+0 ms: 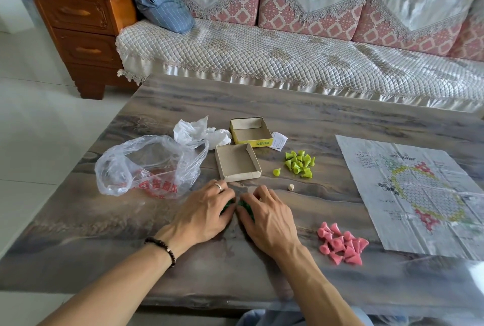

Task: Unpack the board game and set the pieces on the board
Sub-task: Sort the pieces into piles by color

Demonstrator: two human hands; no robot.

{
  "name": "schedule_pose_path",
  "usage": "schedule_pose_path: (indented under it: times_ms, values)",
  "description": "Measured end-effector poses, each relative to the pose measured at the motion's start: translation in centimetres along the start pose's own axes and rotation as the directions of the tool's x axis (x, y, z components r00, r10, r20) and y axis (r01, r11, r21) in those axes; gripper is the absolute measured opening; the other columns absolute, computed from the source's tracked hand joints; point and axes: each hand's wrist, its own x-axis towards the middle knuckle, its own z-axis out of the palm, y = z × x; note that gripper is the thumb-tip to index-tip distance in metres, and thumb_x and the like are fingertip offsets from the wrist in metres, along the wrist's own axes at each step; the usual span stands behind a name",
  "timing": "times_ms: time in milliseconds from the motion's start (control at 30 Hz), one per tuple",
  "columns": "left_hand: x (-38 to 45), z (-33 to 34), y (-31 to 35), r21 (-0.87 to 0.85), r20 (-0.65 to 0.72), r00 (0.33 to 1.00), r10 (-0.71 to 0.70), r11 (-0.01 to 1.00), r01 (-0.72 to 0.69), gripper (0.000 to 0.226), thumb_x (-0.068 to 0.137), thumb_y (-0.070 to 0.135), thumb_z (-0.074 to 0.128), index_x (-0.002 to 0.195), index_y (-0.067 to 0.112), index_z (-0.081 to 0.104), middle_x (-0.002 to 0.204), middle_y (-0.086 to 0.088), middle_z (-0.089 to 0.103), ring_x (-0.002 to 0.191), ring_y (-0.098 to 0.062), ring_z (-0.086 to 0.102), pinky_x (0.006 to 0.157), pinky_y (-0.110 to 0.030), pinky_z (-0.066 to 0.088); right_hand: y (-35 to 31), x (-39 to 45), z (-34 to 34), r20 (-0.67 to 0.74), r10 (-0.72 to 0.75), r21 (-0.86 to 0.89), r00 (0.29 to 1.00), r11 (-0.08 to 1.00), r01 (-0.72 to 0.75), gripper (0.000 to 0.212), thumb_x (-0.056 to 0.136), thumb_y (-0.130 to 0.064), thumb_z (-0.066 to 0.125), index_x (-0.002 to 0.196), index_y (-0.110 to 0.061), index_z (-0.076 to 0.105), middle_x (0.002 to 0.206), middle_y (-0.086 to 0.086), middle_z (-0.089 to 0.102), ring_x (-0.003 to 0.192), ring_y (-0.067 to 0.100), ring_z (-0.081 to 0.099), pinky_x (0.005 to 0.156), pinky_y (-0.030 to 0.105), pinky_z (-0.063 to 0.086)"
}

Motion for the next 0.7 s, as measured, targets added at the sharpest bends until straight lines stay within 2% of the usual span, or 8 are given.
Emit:
schedule_pose_path:
  times_ms: [67, 133, 200, 300, 500, 600, 700]
  values:
    - [0.0, -0.1, 0.1, 0.017, -0.04, 0.999, -0.012, 1.0, 0.013, 0.026, 0.09, 0.036, 0.046, 0.078, 0.017, 0.058, 0.08, 0.004, 0.054, 0.075, -0.014, 0.054, 0.056, -0.022, 0.038, 0.0, 0.2, -0.1, -0.015, 0.008, -0.004, 1.0, 1.0, -0.008, 0.024, 0.09, -0.041, 0.048, 0.083, -0.018, 0.054, 0.081, 0.0, 0.051, 0.061, 0.022, 0.055, 0.043, 0.03, 0.034]
    - [0.0, 0.1, 0.1, 0.029, -0.081, 0.997, -0.009, 1.0, 0.011, 0.031, 0.093, 0.036, 0.044, 0.075, 0.015, 0.058, 0.076, 0.003, 0.054, 0.073, -0.016, 0.054, 0.053, -0.026, 0.042, -0.2, 0.3, -0.2, -0.02, 0.018, -0.021, 1.0, 1.0, -0.019, 0.021, 0.088, -0.036, 0.05, 0.081, -0.016, 0.051, 0.079, 0.002, 0.052, 0.051, 0.026, 0.054, 0.039, 0.03, 0.031]
    - [0.1, 0.2, 0.1, 0.05, -0.101, 0.995, -0.01, 0.999, 0.015, 0.032, 0.095, 0.035, 0.043, 0.074, 0.015, 0.057, 0.076, 0.001, 0.054, 0.073, -0.018, 0.055, 0.051, -0.031, 0.047, -0.3, 0.4, -0.3, -0.011, 0.036, -0.048, 0.999, 0.998, -0.036, 0.02, 0.086, -0.034, 0.047, 0.081, -0.015, 0.052, 0.078, 0.004, 0.053, 0.045, 0.029, 0.052, 0.039, 0.028, 0.026]
    - [0.3, 0.1, 0.3, 0.098, -0.106, 0.994, -0.029, 0.994, 0.04, 0.031, 0.094, 0.034, 0.044, 0.071, 0.016, 0.054, 0.075, 0.001, 0.053, 0.073, -0.019, 0.055, 0.047, -0.032, 0.044, -0.4, 0.5, -0.5, 0.013, 0.051, -0.082, 0.999, 0.995, -0.05, 0.019, 0.083, -0.033, 0.044, 0.08, -0.016, 0.052, 0.077, 0.005, 0.053, 0.041, 0.03, 0.051, 0.039, 0.027, 0.024]
    - [0.5, -0.1, 0.1, 0.08, -0.102, 0.995, -0.012, 0.997, 0.02, 0.033, 0.088, 0.032, 0.048, 0.06, 0.015, 0.048, 0.067, -0.001, 0.05, 0.066, -0.022, 0.052, 0.044, -0.03, 0.04, -0.4, 0.8, -0.7, 0.041, 0.068, -0.103, 0.997, 0.993, -0.063, 0.022, 0.083, -0.037, 0.052, 0.074, -0.017, 0.049, 0.066, 0.003, 0.053, 0.038, 0.03, 0.05, 0.037, 0.027, 0.026]
    - [0.6, -0.4, 0.0, 0.092, -0.121, 0.992, 0.019, 0.996, -0.008, 0.033, 0.09, 0.031, 0.049, 0.061, 0.015, 0.048, 0.066, -0.002, 0.049, 0.057, -0.022, 0.052, 0.042, -0.029, 0.037, -0.6, 1.1, -0.7, 0.045, 0.129, -0.098, 0.991, 0.987, -0.125, 0.028, 0.076, -0.033, 0.056, 0.066, -0.02, 0.034, 0.056, 0.004, 0.056, 0.039, 0.031, 0.053, 0.04, 0.025, 0.025]
    - [0.9, -0.7, -0.1, 0.076, -0.12, 0.992, 0.032, 0.997, -0.023, 0.035, 0.092, 0.036, 0.056, 0.065, 0.016, 0.048, 0.065, -0.001, 0.049, 0.052, -0.02, 0.051, 0.041, -0.027, 0.036, -0.7, 1.2, -0.7, 0.088, 0.167, -0.091, 0.982, 0.983, -0.159, 0.025, 0.085, -0.031, 0.049, 0.073, -0.019, 0.032, 0.07, 0.01, 0.065, 0.059, 0.036, 0.062, 0.049, 0.031, 0.03]
